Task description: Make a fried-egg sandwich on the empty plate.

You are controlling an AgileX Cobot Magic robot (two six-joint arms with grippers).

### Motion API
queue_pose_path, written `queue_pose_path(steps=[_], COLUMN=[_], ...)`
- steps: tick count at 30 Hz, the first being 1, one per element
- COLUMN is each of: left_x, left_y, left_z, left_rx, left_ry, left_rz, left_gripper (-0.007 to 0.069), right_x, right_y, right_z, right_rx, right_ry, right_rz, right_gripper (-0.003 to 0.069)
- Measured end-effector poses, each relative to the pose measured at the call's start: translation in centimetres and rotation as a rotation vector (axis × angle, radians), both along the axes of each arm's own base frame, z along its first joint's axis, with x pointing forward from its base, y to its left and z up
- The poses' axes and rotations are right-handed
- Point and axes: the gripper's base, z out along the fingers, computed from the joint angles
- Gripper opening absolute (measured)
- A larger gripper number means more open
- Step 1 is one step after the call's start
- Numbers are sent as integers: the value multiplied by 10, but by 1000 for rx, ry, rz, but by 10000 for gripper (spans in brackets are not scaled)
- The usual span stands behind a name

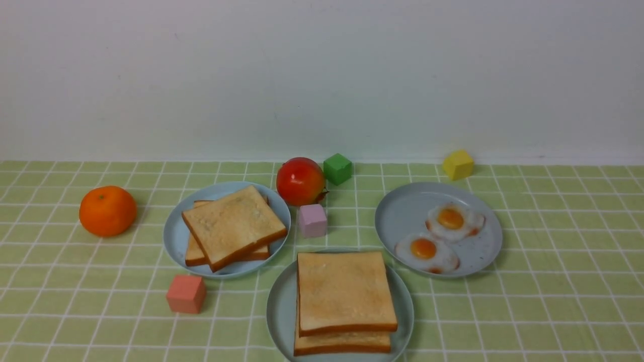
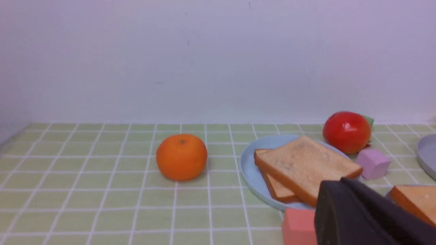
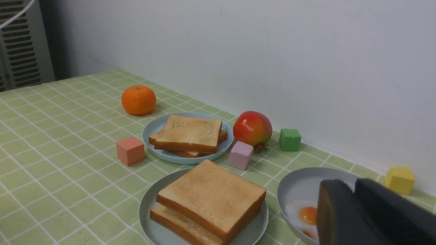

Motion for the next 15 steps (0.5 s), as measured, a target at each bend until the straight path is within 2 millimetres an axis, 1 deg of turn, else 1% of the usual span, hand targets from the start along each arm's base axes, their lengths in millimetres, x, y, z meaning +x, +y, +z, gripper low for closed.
queue_pose_path(steps=[1, 2, 3, 4, 5, 15], left_x=[3, 4, 4, 3, 2, 2], left_y=[-1, -1, -1, 0, 1, 3], left_z=[-25, -39, -44, -57, -63, -63], left_rx=[-6, -4, -3, -1, 4, -2], left_ry=[62, 106, 130, 215, 266, 271], left_rz=[-3, -1, 0, 10, 22, 78], left_gripper=[-13, -13, -13, -13, -13, -12], right_x=[0, 0, 0, 0, 0, 0], right_y=[0, 0, 0, 0, 0, 0], right_z=[0, 0, 0, 0, 0, 0], right_rx=[0, 0, 0, 0, -2, -3], right_ry=[0, -1, -1, -3, -2, -3], right_rz=[0, 1, 1, 1, 0, 0], right_gripper=[105, 106, 106, 109, 110, 122])
